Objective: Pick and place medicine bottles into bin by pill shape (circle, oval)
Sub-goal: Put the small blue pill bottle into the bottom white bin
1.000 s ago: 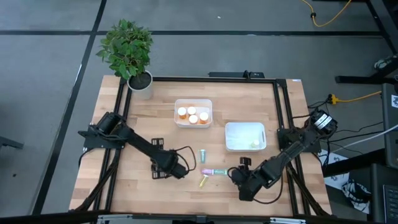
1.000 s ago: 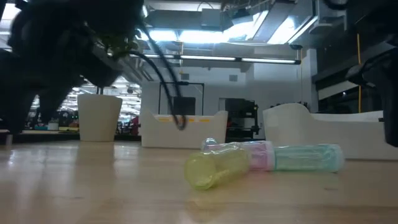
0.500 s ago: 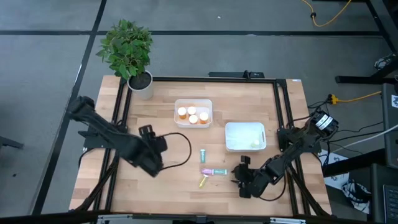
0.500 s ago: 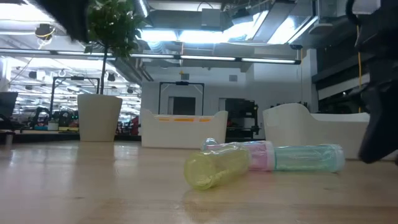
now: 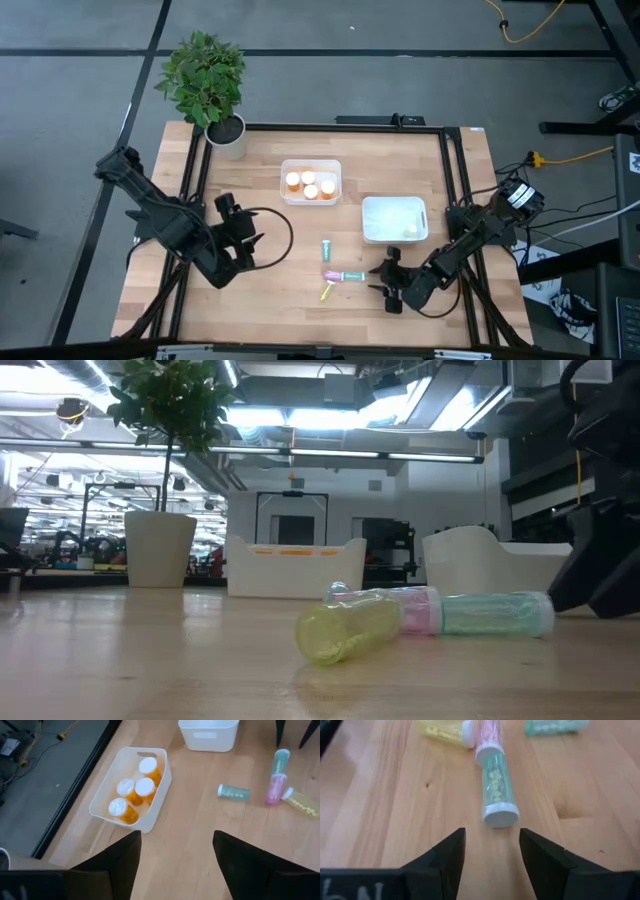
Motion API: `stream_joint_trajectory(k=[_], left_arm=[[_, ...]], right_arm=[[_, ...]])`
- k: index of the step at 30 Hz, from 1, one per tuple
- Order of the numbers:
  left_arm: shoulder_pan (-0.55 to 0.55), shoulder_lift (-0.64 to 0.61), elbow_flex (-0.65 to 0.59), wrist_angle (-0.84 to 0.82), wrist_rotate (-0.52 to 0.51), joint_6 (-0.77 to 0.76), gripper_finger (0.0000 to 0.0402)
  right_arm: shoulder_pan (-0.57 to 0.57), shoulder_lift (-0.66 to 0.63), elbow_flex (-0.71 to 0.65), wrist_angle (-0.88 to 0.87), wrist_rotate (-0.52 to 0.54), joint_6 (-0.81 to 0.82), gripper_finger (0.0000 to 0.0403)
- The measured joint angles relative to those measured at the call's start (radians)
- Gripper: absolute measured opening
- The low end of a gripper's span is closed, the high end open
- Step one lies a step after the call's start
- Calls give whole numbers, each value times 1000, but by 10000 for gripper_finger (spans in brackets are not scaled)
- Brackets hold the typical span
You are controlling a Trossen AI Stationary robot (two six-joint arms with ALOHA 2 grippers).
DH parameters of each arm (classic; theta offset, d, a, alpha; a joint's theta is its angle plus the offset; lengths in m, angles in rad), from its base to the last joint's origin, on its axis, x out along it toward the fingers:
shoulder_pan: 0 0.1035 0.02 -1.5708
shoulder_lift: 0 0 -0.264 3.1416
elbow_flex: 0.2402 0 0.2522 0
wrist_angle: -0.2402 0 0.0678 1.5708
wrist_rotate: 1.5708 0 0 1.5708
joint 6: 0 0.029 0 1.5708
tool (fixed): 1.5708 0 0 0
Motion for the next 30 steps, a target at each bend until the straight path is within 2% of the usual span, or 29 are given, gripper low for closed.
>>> stream_joint_trajectory(k=[9,19,30], left_arm=[[0,3,0,0,7,2,243],[0,3,0,0,9,1,243],[0,3,0,0,9,0,243]], right_arm=[[-27,0,0,6,-25,-99,190],[-36,0,0,6,-53,-53,193],[-75,0,1,5,-130,-32,262]])
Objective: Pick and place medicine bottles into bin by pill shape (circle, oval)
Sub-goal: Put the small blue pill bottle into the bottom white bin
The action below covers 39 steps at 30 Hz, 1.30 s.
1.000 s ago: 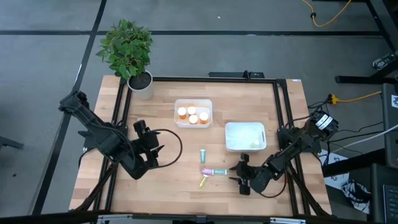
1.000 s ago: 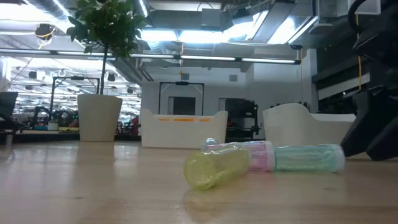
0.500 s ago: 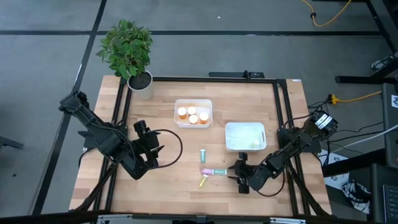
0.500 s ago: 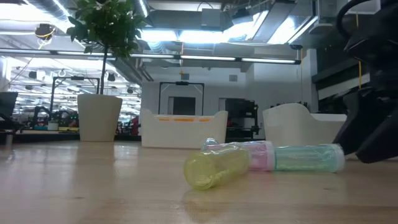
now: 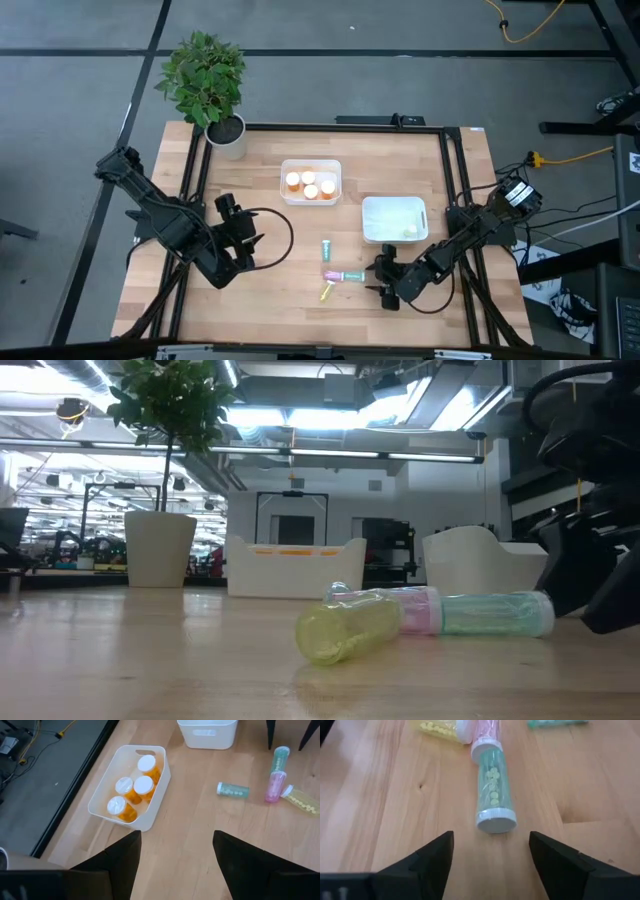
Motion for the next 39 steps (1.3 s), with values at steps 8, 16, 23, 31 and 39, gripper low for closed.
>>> stream_joint_trajectory(k=[8,16,23,31,39], left_arm=[[0,0,0,0,0,0,243],[0,0,0,0,0,0,243],[0,0,0,0,0,0,243],[0,0,0,0,0,0,243],[0,0,0,0,0,0,243]], right_arm=[[-17,0,0,0,35,-35,264],[-16,0,1,77,24,-150,264],[-18,45,8,96,25,-173,264],[-18,80,75,37,25,-215,264],[-18,80,77,11,26,-198,229]])
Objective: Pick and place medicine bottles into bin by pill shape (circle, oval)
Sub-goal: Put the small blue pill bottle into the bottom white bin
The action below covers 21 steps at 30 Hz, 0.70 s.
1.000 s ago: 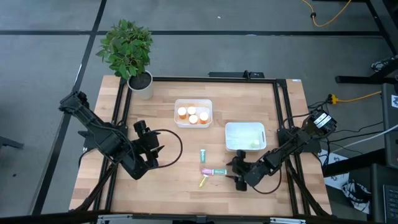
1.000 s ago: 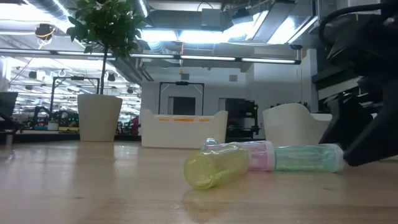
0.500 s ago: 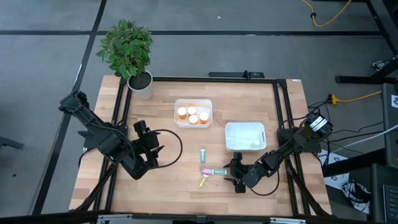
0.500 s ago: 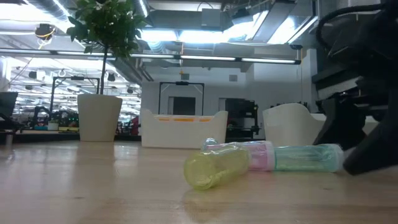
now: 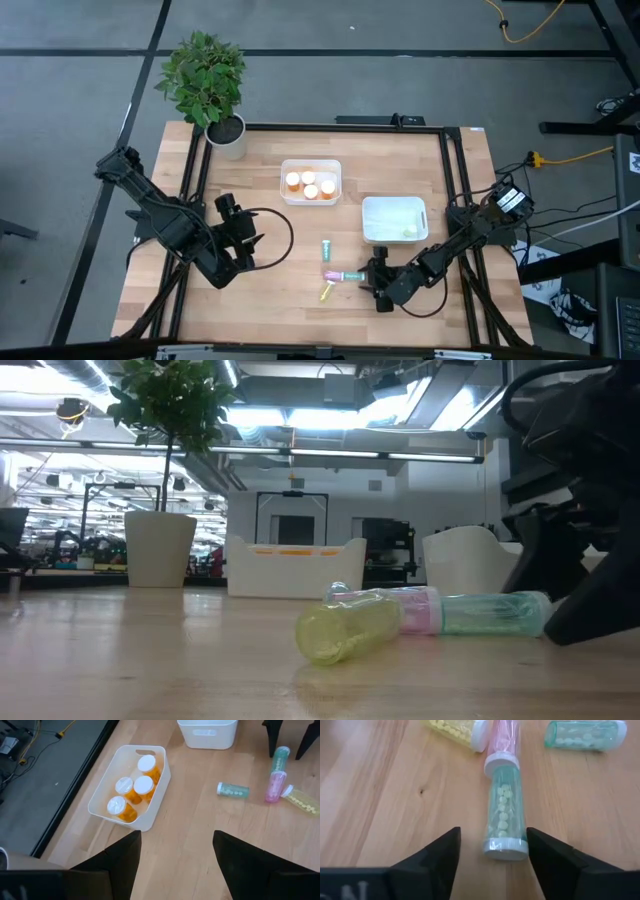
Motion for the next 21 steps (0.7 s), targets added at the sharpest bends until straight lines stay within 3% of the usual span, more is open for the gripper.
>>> stream_joint_trajectory(k=[10,21], left_arm=[[0,0,0,0,0,0,243],[0,0,0,0,0,0,243]], right_arm=[[1,0,0,-22,21,38,153],[0,-10,0,-22,44,56,130]])
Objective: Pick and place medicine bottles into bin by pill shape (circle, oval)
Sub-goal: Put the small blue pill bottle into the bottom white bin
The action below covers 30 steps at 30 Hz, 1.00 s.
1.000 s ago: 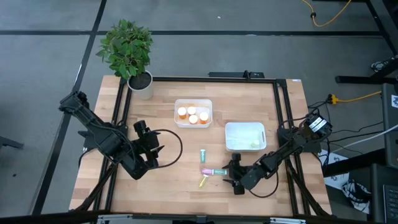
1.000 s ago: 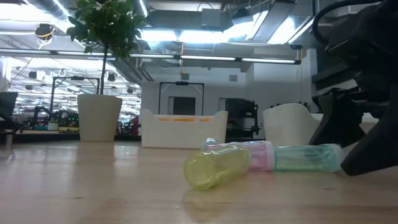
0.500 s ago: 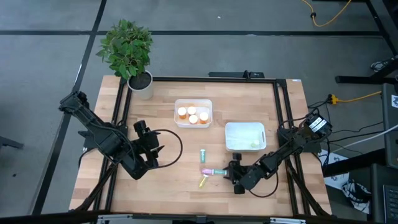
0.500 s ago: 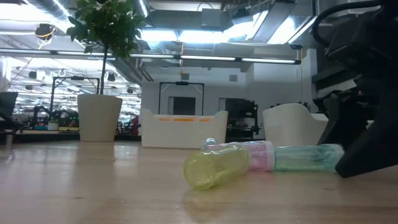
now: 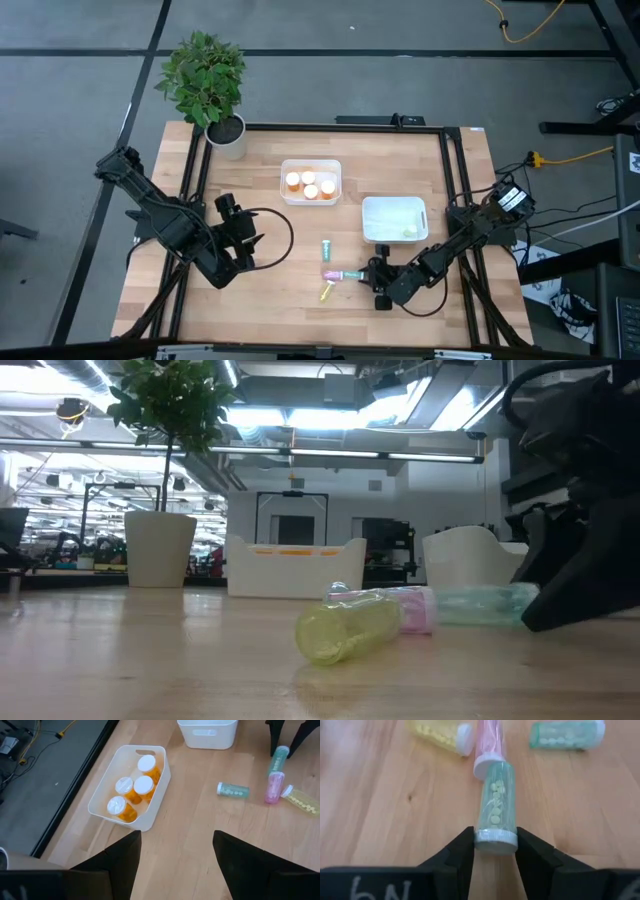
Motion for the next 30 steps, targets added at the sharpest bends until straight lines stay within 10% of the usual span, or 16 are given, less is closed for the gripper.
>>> stream_joint_trajectory(k=[13,30], left_arm=[[0,0,0,0,0,0,243],[0,0,0,0,0,0,243]], right_arm=[[0,-319,21,-123,-8,-3,128],[-215,-463,542,-1408,-193,328,127]])
